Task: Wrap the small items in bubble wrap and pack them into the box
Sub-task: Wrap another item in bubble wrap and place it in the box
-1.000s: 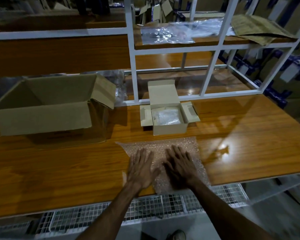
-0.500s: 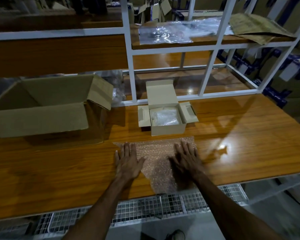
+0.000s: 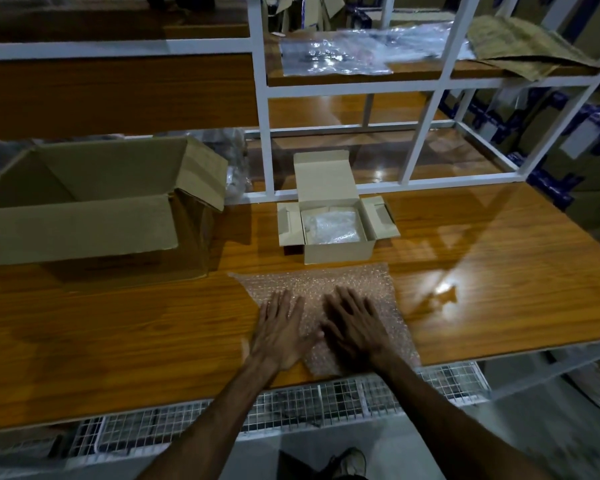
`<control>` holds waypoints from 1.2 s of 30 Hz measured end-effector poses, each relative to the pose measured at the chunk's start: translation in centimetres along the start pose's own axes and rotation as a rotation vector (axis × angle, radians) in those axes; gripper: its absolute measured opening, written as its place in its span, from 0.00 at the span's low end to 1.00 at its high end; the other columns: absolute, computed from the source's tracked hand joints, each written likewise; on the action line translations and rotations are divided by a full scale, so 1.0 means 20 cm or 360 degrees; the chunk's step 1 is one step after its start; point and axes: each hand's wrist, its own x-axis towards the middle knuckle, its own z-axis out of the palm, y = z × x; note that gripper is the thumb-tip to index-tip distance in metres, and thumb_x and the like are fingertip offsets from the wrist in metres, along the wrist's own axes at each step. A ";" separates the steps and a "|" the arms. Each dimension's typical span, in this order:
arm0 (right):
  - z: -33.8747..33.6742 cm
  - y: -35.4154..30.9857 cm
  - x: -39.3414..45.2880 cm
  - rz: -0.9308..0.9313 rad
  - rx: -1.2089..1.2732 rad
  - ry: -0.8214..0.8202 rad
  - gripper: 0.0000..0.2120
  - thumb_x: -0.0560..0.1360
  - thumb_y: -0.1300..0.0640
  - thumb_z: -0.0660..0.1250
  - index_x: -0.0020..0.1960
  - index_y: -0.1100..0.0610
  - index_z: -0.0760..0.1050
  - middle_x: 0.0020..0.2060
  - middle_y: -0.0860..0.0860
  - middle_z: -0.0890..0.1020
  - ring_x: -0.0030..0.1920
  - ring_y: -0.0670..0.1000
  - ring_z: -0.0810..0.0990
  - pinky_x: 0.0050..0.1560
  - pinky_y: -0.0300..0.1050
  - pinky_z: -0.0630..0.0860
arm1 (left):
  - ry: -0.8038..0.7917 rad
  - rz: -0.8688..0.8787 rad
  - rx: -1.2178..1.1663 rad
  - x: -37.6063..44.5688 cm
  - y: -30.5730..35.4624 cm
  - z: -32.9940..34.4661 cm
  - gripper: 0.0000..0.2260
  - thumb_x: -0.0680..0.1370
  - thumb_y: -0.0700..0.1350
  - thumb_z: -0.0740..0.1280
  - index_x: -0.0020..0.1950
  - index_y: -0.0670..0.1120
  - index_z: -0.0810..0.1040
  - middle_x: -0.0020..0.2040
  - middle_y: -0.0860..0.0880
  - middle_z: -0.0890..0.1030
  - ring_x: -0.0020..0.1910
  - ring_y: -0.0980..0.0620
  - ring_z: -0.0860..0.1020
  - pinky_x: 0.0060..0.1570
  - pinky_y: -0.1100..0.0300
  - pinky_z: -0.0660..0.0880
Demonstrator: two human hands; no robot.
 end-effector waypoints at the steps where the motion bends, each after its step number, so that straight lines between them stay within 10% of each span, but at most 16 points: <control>1: -0.01 0.02 0.03 -0.0009 0.0041 -0.0011 0.45 0.74 0.24 0.25 0.84 0.46 0.38 0.83 0.52 0.37 0.83 0.55 0.37 0.82 0.62 0.38 | 0.0007 -0.0001 0.0017 0.02 -0.01 -0.01 0.46 0.77 0.79 0.44 0.86 0.53 0.42 0.85 0.45 0.37 0.84 0.43 0.36 0.79 0.44 0.34; 4: -0.07 0.05 0.09 0.0025 0.0162 -0.0035 0.39 0.81 0.29 0.46 0.85 0.49 0.48 0.85 0.53 0.47 0.84 0.56 0.46 0.82 0.60 0.44 | 0.0106 0.0002 0.0026 0.05 0.00 -0.04 0.42 0.79 0.75 0.52 0.85 0.51 0.53 0.86 0.44 0.51 0.84 0.41 0.48 0.81 0.42 0.46; 7: -0.11 0.11 0.12 0.0109 0.0235 0.0096 0.30 0.82 0.54 0.65 0.82 0.52 0.60 0.82 0.55 0.60 0.81 0.57 0.60 0.80 0.59 0.58 | 0.0283 0.0013 -0.0029 0.08 0.00 -0.07 0.35 0.79 0.70 0.60 0.79 0.50 0.66 0.79 0.46 0.68 0.77 0.45 0.64 0.78 0.45 0.62; 16: -0.19 0.27 0.15 -0.0036 0.0264 0.0103 0.21 0.82 0.54 0.68 0.74 0.51 0.73 0.75 0.51 0.72 0.73 0.55 0.72 0.74 0.53 0.69 | 0.0416 0.0134 -0.0184 0.10 -0.04 -0.09 0.21 0.80 0.58 0.66 0.70 0.52 0.76 0.66 0.50 0.74 0.67 0.50 0.69 0.70 0.48 0.68; 21: -0.19 0.31 0.18 0.0125 0.0465 0.0286 0.08 0.82 0.54 0.65 0.55 0.48 0.82 0.54 0.50 0.84 0.62 0.56 0.81 0.67 0.53 0.75 | 0.0554 0.0162 -0.0322 0.12 -0.04 -0.07 0.09 0.80 0.47 0.66 0.60 0.52 0.81 0.60 0.53 0.76 0.60 0.54 0.70 0.61 0.49 0.74; 26: -0.18 0.30 0.16 -0.0015 0.0318 0.0219 0.07 0.79 0.56 0.70 0.55 0.50 0.82 0.59 0.49 0.81 0.61 0.52 0.79 0.64 0.52 0.76 | 0.0605 0.0178 -0.0487 0.11 0.02 -0.10 0.09 0.81 0.39 0.64 0.56 0.50 0.81 0.57 0.51 0.80 0.57 0.53 0.73 0.59 0.52 0.76; 31: -0.36 0.27 0.18 -0.0284 0.0650 0.0348 0.01 0.81 0.52 0.65 0.52 0.48 0.75 0.48 0.46 0.80 0.48 0.48 0.78 0.48 0.44 0.74 | 0.0485 0.0191 -0.0819 0.12 -0.01 -0.31 0.08 0.86 0.43 0.61 0.50 0.53 0.76 0.42 0.55 0.80 0.40 0.57 0.79 0.41 0.62 0.75; 36: -0.57 0.23 0.28 -0.0191 0.0849 0.0083 0.04 0.82 0.54 0.66 0.49 0.47 0.76 0.46 0.46 0.81 0.46 0.46 0.80 0.47 0.47 0.80 | 0.0296 0.0068 -0.0928 0.18 -0.14 -0.46 0.06 0.82 0.51 0.68 0.47 0.53 0.80 0.42 0.52 0.83 0.42 0.53 0.82 0.42 0.47 0.82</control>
